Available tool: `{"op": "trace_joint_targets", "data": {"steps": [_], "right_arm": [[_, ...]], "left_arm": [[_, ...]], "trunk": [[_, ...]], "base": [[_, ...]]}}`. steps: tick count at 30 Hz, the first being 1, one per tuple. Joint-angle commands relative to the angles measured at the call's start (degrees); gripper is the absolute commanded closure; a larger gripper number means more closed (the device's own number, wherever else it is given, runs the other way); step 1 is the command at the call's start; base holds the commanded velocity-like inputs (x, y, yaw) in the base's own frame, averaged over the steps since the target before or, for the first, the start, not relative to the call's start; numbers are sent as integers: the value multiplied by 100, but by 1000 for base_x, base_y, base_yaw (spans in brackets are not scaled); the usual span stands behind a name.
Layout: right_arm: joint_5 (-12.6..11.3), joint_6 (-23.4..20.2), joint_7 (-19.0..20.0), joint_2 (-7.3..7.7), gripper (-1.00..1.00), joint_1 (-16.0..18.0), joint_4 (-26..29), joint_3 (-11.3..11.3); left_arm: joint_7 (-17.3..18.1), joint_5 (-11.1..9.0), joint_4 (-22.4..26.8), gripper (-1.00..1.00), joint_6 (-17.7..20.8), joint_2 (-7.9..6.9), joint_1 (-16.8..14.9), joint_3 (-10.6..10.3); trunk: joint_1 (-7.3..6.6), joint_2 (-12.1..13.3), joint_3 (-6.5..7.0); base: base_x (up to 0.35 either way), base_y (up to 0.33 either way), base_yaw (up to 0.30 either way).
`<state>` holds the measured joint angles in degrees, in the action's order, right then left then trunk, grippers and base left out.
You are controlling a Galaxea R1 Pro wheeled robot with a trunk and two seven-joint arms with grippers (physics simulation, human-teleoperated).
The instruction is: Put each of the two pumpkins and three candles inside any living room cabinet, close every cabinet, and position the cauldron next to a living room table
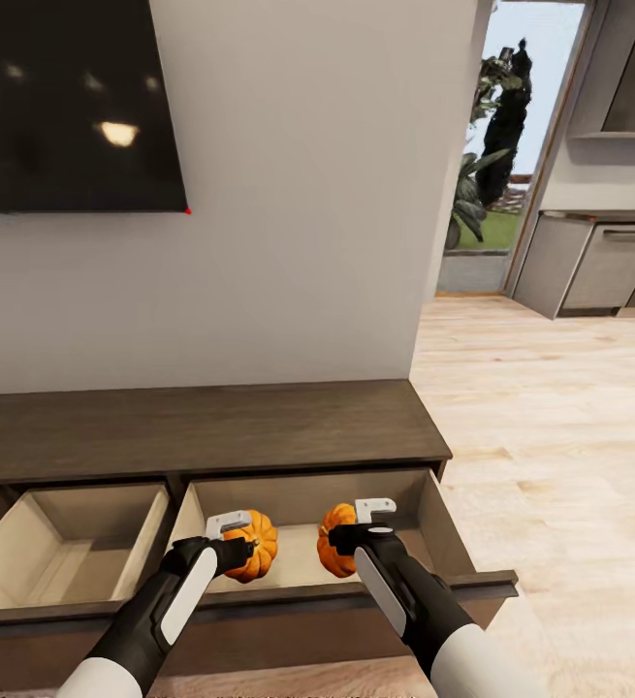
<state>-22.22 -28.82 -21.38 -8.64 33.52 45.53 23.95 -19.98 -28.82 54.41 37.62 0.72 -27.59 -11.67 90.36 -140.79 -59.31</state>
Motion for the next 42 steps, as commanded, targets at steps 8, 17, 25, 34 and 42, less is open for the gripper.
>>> {"op": "trace_joint_targets", "data": {"steps": [8,17,25,34,42], "right_arm": [[-54,-10,-60,3,100,5,9,22],[-54,-10,-60,-1,100,5,9,22],[-54,-10,-60,0,100,5,9,22],[-54,-10,-60,-1,100,5,9,22],[-54,-10,-60,-5,100,5,9,22]], "left_arm": [[-56,-62,2,100,9,-3,-2,-11],[-56,-62,-1,100,9,-2,-1,-11],[-57,-59,-1,100,9,-6,-2,-11],[-59,-54,7,100,9,-2,-1,-28],[-60,-45,8,100,9,-7,-1,-28]], "trunk": [[-1,-4,-6],[-1,-4,-6],[21,-44,-24],[87,-165,-77],[146,-253,-246]], "base": [[3,0,0],[97,0,0],[24,0,0],[0,0,0],[0,0,0]]}}
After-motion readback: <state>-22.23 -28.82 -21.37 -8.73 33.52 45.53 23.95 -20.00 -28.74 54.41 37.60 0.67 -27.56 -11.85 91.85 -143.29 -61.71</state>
